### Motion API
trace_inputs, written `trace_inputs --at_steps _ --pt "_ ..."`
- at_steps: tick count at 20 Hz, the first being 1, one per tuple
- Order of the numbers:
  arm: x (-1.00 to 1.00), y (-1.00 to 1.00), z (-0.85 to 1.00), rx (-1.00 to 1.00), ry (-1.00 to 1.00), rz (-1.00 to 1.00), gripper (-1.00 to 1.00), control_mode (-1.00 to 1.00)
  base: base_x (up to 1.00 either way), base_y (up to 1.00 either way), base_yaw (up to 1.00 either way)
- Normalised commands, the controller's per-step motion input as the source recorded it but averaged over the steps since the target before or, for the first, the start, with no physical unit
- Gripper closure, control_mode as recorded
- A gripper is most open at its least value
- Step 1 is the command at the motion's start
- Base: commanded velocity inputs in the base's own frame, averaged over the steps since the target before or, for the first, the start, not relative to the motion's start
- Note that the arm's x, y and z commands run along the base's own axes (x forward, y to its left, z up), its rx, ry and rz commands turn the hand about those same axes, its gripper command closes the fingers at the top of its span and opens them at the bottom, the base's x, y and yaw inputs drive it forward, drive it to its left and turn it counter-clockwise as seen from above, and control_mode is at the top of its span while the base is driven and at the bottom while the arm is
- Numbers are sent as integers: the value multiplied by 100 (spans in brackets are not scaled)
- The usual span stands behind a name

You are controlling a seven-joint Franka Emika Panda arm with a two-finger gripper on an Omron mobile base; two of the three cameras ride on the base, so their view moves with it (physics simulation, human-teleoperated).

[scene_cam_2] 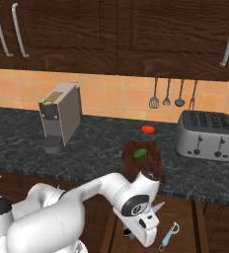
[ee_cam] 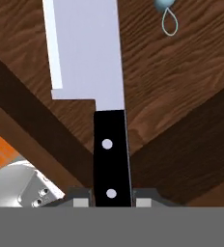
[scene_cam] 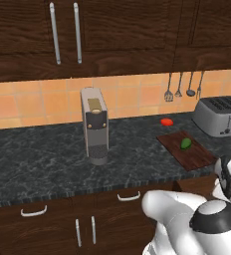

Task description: Place the appropriate cutting tool for cutting the avocado skin on the cutting board.

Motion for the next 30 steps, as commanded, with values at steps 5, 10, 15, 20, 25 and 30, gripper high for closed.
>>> trace_inputs --at_steps 5,10,15,20,25,30 --pt "-2 2 86 -7 -8 -26 100 -100 0 0 0" --pt "24 -6 55 -6 -4 -15 100 -100 0 0 0" --pt "70 -28 35 0 0 -1 100 -100 0 0 0" --pt "81 -25 12 0 0 0 100 -100 0 0 0" --pt "96 0 0 1 0 0 100 -100 0 0 0" --pt "86 0 0 1 0 0 100 -100 0 0 0"
